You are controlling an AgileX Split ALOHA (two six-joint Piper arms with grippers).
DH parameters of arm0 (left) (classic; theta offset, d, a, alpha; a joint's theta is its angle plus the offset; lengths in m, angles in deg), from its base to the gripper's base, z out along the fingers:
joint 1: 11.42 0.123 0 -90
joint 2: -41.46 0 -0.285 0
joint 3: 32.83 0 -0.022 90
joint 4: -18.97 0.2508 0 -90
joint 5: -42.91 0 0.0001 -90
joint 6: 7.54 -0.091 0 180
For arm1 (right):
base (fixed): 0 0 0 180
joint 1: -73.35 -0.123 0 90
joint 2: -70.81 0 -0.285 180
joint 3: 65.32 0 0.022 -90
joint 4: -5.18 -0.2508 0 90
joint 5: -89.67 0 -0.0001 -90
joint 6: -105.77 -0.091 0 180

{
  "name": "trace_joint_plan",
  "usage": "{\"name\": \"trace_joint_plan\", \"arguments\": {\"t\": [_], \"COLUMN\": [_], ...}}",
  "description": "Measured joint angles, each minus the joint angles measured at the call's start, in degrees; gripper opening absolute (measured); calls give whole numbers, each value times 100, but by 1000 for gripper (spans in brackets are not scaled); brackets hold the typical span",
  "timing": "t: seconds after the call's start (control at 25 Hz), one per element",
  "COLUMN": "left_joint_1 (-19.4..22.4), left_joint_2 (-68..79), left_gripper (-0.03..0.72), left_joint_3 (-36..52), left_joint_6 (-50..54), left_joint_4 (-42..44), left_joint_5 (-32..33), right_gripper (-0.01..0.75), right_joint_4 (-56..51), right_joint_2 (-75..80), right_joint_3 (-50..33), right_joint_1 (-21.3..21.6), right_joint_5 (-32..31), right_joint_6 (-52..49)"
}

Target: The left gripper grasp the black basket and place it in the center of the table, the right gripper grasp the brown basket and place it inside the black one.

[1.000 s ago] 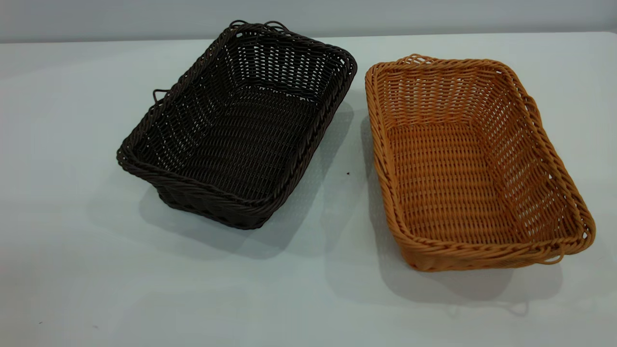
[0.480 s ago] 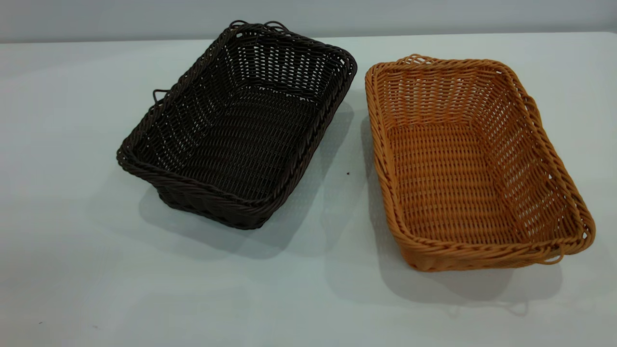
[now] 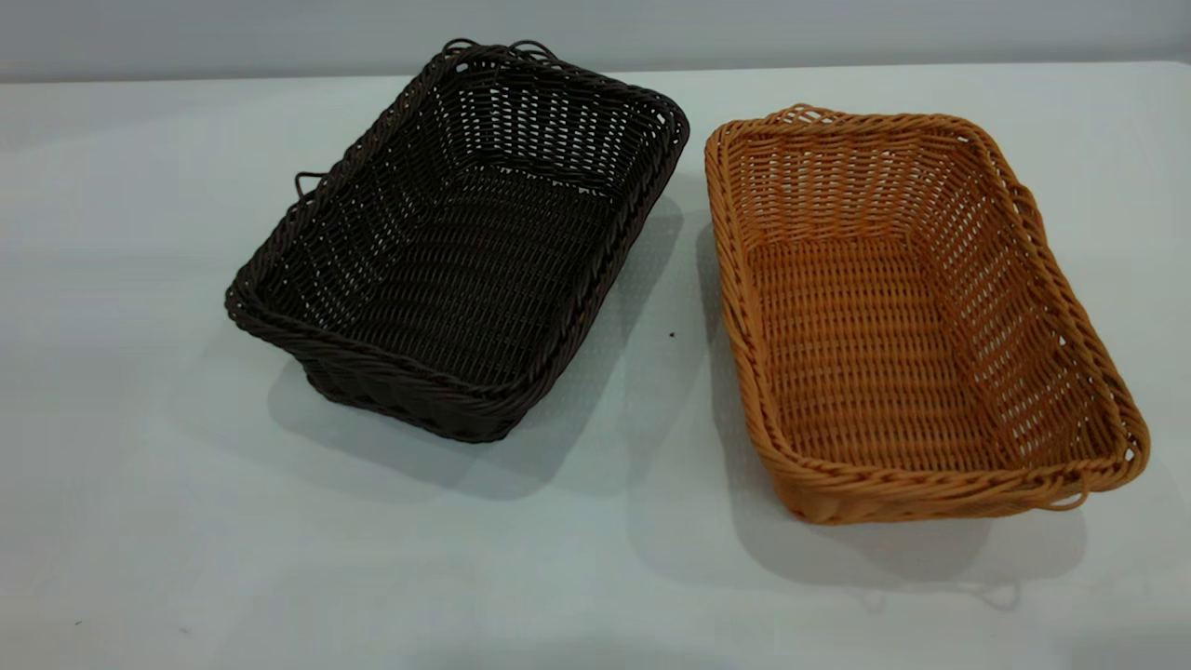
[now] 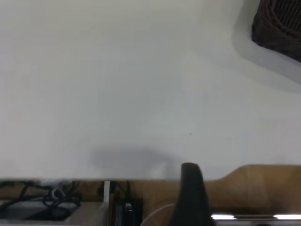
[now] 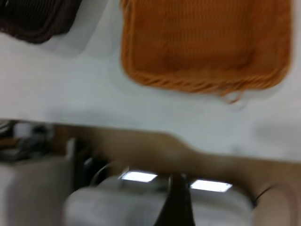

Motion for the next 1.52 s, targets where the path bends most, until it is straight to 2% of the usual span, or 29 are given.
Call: {"name": "trace_joint_plan", "arguments": {"t": [0.28,0.44,0.64,0.88,1.04,1.28,1.52], "left_joint_1": [0,0,0,0,0,0,0], "left_joint_2": [1838,2705,3572,4287,4601,4810,5012], "left_gripper": [551,551,551,551,551,551,551], "left_joint_3": [-391,-777,-1288,-1676,-1915,-2055,-2216], "left_joint_6": [-254,-261,-261,-565,-993,-1626,-1968], "left_joint_4": [-303,-314,-558,-973,-1516,-2086,-2309], "left_joint_5": [-1368,-1759,-1860,-1948,-1970,-1991,-1991], "right_gripper": [573,573,573,573,573,573,571], "right_joint_4": [-2002,-3111,-4885,-6557,-6969,-7646,-8158], "right_joint_2": [2409,3581,4691,5399,5725,6014,6385], "right_joint_3": [22,32,53,84,84,25,25], "right_joint_1": [0,0,0,0,-81,-761,-837], "right_joint_5": [563,965,1462,1571,1717,1944,2670], "right_joint_6": [17,128,587,880,880,878,1003]}}
